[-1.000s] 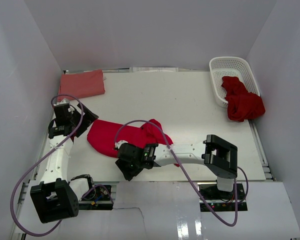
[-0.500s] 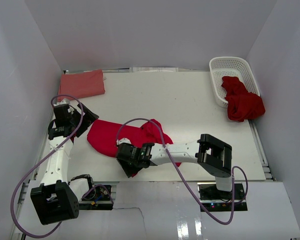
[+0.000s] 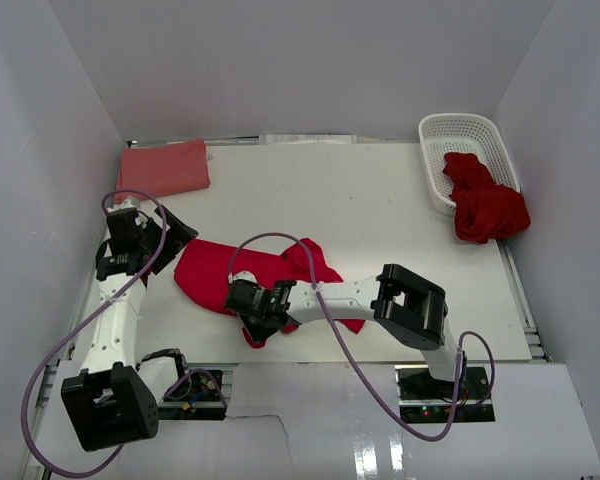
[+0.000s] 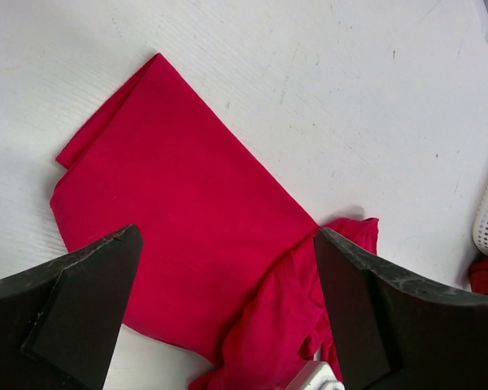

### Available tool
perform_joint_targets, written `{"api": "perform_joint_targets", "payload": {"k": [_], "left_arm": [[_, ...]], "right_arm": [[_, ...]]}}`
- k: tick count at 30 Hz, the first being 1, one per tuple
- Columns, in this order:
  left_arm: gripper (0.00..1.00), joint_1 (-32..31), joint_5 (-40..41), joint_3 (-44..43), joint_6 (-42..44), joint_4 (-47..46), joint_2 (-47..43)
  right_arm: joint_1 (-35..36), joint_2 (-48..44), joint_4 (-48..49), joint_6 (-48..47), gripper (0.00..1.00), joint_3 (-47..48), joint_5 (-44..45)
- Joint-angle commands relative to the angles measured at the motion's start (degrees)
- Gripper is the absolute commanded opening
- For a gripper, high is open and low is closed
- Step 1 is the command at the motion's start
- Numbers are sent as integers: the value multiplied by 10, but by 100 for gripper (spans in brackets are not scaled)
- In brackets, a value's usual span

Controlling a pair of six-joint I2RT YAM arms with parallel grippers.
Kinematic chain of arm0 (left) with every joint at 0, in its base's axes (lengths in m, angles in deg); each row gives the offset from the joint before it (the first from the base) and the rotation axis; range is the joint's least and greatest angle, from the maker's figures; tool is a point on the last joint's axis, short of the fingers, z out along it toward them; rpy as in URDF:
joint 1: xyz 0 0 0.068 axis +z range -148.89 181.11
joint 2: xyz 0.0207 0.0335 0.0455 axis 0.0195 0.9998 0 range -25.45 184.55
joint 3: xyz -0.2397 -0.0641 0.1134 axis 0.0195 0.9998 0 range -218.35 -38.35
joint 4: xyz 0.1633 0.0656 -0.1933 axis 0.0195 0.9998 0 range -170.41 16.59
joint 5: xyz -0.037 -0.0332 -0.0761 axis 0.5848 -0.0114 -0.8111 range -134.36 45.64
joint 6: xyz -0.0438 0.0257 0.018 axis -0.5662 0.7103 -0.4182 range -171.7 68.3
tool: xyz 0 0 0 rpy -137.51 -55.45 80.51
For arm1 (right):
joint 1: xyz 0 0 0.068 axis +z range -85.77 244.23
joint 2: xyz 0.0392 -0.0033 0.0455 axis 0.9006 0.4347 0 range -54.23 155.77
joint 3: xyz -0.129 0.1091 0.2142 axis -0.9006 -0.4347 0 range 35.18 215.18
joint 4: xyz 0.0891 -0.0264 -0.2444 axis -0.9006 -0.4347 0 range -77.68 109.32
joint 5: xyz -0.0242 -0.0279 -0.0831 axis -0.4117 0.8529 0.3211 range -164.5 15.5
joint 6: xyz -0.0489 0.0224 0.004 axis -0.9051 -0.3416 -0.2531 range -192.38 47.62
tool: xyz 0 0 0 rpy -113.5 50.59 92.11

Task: Fold and stack the t-shirts
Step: Flatten out the tshirt

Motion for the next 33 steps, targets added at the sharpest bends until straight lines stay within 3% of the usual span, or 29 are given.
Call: {"api": "perform_joint_targets", "payload": {"k": [1,6,9,12,15,19,24,28,33], "left_arm": [[98,5,1,-5,5,-6,-23],[98,5,13,-6,4,-4,-33],[98,6,12,-4,4,-5,-37],[98,6,7,-4,3,-8,-36],[98,8,3,-3,3,-10,-35],[98,10,-1,-1,3,-12,-36],[98,11,-11,-1,9,-15,-35],[98,11,-24,-1,23,-18,-32],[98,-8,-117,2,58,-46,11]], "right_arm": [[1,5,-23,-22,8,29,-15],[-24,-110,-39,-60,8,99,-25],[-96,-216,-31,-81,8,97,-66],[-234,-323,-4,-76,8,38,-130],[-448,-438,38,-60,8,-109,-188],[-604,-469,63,-71,8,-188,-246],[-624,-434,79,-90,8,-203,-327],[-623,-434,73,-107,8,-186,-320],[-623,-420,40,-131,8,-142,-298]]}}
